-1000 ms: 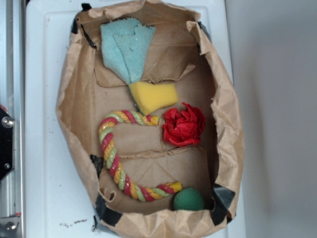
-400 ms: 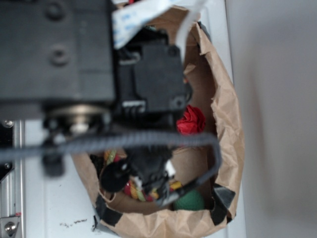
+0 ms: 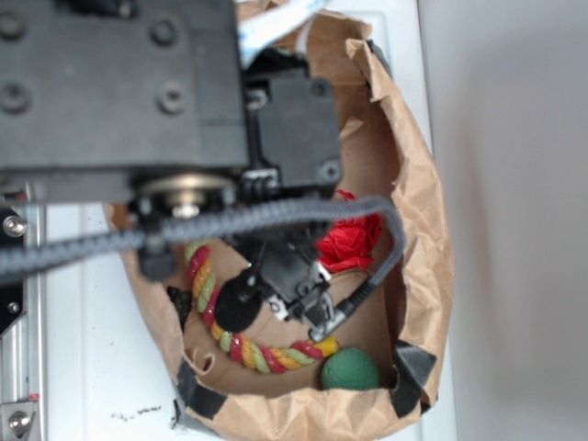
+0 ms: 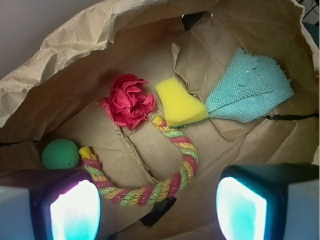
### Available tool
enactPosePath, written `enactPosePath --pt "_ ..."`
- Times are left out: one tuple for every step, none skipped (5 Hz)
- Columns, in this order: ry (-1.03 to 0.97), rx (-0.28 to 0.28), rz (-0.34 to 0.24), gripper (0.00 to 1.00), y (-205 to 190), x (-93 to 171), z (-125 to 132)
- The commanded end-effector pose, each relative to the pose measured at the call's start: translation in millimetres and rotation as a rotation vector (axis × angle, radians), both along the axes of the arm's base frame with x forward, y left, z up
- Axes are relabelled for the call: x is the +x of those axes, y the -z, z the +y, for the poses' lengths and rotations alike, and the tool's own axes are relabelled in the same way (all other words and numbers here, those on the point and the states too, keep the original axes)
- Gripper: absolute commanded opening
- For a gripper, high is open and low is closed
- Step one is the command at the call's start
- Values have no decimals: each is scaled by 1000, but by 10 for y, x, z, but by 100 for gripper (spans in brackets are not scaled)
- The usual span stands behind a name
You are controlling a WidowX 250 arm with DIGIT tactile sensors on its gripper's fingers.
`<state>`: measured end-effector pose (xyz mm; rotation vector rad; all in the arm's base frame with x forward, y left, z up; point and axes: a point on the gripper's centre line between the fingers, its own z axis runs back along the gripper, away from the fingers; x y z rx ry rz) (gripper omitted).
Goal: Grab the blue cloth.
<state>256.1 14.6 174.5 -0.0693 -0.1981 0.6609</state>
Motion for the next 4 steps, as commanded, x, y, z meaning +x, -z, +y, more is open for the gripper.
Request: enactPosePath --pt "-10 -3 -31 100 -86 -3 105" --pt "-107 12 -45 100 15 88 281" --pt "-203 56 -35 100 174 53 430" --pt "-454 8 -35 100 177 -27 444"
